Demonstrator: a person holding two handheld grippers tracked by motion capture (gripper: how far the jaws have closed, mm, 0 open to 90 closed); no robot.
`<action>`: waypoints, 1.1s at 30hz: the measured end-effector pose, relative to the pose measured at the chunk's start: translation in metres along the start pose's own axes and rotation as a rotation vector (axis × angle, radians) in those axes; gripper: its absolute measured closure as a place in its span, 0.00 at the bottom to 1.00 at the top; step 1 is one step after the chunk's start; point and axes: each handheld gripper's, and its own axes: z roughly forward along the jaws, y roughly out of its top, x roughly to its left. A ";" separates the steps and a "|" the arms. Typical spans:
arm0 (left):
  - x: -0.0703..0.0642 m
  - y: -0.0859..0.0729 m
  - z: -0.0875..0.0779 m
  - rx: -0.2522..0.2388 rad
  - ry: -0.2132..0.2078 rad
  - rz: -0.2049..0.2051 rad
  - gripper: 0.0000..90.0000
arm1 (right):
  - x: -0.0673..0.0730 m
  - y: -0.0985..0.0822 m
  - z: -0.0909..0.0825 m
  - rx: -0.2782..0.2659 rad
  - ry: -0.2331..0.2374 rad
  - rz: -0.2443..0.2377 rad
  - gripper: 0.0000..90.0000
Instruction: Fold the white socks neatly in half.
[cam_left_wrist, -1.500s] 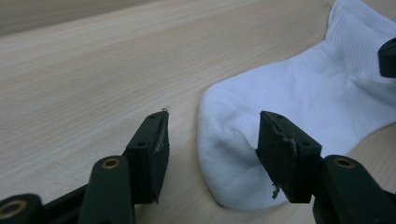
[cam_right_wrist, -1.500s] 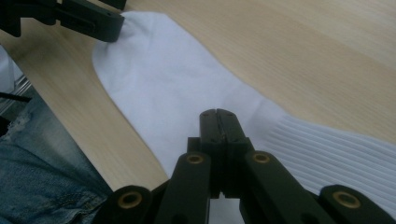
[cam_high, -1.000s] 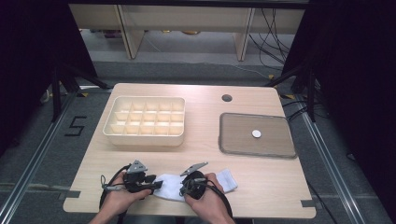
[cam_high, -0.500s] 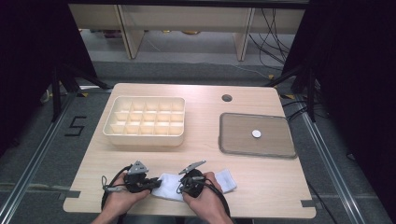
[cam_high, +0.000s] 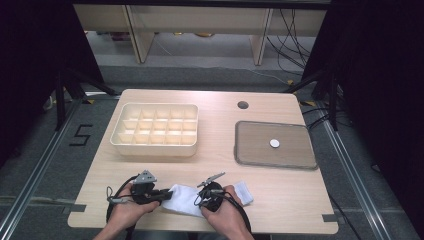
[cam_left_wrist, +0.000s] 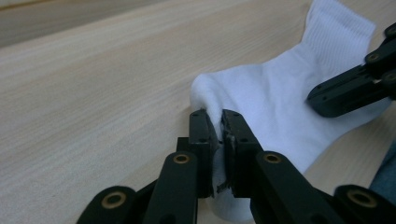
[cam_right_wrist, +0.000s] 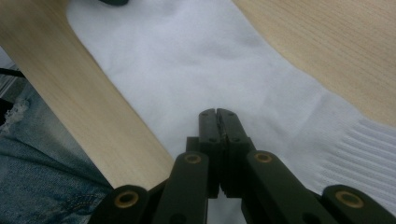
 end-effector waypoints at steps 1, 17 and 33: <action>0.001 0.002 -0.003 0.009 -0.005 0.010 0.92 | -0.001 0.000 0.000 -0.002 -0.003 -0.010 1.00; -0.016 0.024 -0.021 -0.067 -0.099 0.008 0.92 | -0.001 0.003 0.003 -0.017 0.014 -0.021 0.99; -0.027 0.033 -0.024 -0.077 -0.159 0.030 0.92 | 0.006 0.007 0.008 -0.026 0.046 0.010 0.96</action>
